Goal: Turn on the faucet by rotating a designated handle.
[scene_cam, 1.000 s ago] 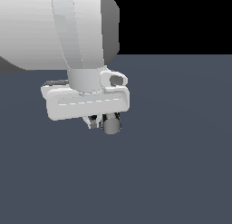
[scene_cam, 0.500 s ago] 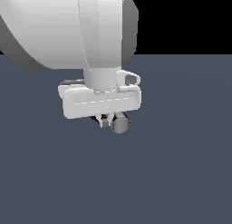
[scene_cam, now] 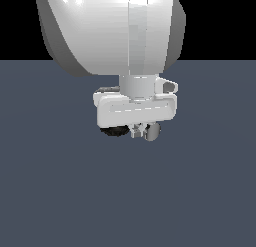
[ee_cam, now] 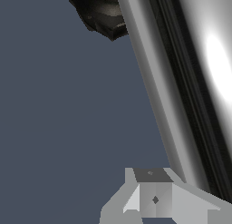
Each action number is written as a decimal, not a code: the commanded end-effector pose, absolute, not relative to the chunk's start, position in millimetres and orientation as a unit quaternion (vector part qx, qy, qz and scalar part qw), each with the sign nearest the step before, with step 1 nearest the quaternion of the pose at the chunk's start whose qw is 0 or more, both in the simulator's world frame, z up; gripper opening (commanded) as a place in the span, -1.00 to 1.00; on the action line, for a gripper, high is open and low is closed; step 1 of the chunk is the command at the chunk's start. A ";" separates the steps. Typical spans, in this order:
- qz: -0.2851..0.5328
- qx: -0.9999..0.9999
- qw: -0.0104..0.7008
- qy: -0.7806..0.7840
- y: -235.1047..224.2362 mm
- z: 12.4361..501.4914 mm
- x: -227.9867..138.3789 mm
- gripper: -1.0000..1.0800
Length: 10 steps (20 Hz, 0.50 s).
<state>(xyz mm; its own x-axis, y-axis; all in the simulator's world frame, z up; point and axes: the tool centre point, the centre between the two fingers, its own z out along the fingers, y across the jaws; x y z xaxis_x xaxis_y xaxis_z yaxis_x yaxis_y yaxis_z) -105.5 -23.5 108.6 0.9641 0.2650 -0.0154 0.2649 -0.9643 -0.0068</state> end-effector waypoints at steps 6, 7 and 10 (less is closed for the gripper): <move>0.000 -0.991 0.000 -0.134 -59.3 109.2 -84.0 -1.00; 0.000 -0.991 0.000 -0.134 -63.5 109.1 -82.3 -1.00; 0.000 -0.991 0.000 -0.134 -76.7 108.8 -77.4 -1.00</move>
<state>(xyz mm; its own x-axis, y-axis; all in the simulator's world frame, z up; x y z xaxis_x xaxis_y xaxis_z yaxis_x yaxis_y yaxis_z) -84.0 -65.6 108.3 0.9627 0.2706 -0.0075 0.2706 -0.9627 -0.0051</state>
